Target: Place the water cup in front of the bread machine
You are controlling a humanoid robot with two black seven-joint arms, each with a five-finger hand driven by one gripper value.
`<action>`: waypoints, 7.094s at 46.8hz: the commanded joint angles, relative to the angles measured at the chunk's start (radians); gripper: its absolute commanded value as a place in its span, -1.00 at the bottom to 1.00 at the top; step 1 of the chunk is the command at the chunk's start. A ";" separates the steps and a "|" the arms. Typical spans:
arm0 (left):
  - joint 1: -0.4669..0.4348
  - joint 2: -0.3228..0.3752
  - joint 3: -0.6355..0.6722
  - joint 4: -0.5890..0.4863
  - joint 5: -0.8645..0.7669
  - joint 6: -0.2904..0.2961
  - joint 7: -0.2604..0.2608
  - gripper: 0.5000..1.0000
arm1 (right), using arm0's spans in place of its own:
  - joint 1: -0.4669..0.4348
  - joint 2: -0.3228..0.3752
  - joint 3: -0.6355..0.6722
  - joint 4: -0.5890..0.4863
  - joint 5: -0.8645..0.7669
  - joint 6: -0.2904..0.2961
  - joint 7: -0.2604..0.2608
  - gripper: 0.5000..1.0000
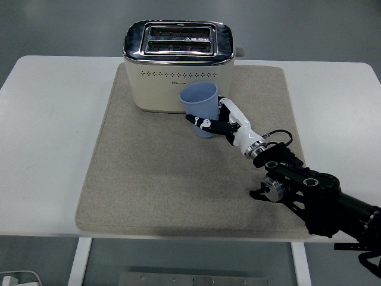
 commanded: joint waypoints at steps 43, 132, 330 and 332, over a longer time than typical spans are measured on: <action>0.000 0.000 0.000 -0.002 0.000 0.000 0.002 1.00 | -0.002 0.000 0.001 0.014 0.011 0.002 0.006 0.44; 0.000 0.000 0.002 -0.010 0.002 0.000 0.003 1.00 | -0.075 -0.144 0.003 0.127 0.011 0.011 0.010 0.64; 0.006 0.000 0.000 -0.016 0.000 0.000 0.029 1.00 | -0.014 -0.364 0.163 -0.048 0.422 0.310 -0.247 0.65; 0.006 0.000 0.000 -0.016 0.000 0.000 0.029 1.00 | -0.012 -0.357 0.163 -0.048 0.422 0.310 -0.247 0.65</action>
